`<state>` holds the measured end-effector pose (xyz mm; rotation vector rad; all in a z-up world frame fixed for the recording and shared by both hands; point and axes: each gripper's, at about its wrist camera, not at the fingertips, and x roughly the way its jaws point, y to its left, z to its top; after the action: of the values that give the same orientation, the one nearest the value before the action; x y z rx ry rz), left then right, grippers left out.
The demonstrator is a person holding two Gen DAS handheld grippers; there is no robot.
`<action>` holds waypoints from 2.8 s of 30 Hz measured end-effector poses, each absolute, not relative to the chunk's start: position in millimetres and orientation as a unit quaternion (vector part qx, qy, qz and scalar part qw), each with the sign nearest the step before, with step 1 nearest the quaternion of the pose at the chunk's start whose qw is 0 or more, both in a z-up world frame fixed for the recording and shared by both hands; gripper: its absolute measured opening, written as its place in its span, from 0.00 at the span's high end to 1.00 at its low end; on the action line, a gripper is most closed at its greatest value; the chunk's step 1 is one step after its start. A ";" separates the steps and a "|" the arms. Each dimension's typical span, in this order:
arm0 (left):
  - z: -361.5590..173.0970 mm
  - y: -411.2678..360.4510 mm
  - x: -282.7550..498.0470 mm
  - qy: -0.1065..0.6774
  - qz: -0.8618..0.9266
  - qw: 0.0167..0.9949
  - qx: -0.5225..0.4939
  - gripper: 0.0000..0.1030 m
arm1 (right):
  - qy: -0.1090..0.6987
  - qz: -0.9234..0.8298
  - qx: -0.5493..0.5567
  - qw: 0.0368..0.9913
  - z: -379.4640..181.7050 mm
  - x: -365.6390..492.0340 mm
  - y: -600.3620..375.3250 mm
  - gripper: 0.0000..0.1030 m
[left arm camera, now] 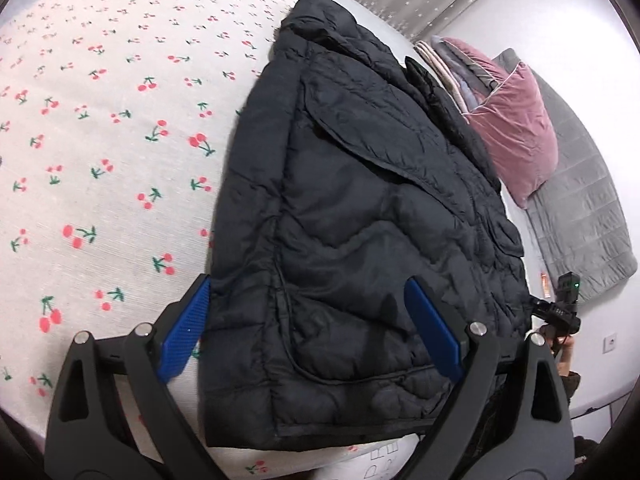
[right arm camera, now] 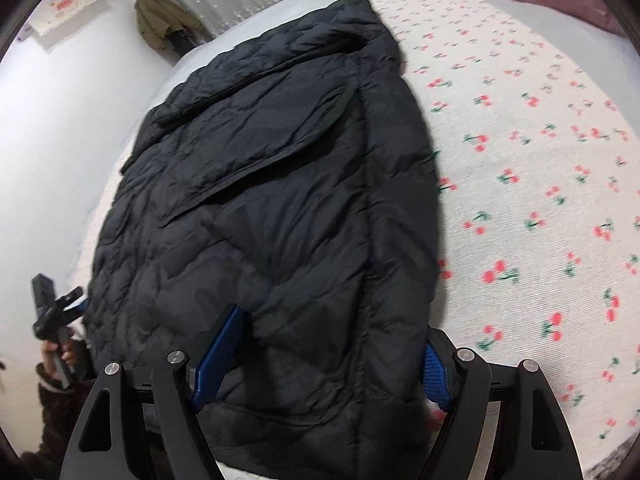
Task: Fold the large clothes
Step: 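Close both grippers on the jacket hem, then lift the hem with both grippers, fold it toward the collar, release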
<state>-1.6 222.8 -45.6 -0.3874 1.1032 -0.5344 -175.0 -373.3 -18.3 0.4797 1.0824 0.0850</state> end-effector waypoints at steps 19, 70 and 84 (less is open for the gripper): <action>-43.1 192.8 -13.5 0.526 -0.305 0.771 -0.191 0.78 | 0.497 0.097 0.296 0.810 -23.5 -166.5 -368.1 0.82; 0.0 128.9 132.3 0.360 -0.197 0.896 -0.168 0.83 | 0.350 -0.059 0.323 0.877 41.7 -49.3 -428.7 0.91; 11.3 104.4 127.7 0.384 -0.183 0.899 -0.105 0.47 | 0.374 -0.069 0.257 0.889 31.7 -36.6 -421.5 0.69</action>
<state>127.7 104.4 11.3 -0.2163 0.7944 -0.3798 -36.6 -421.5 31.7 0.5337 0.7766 -0.1439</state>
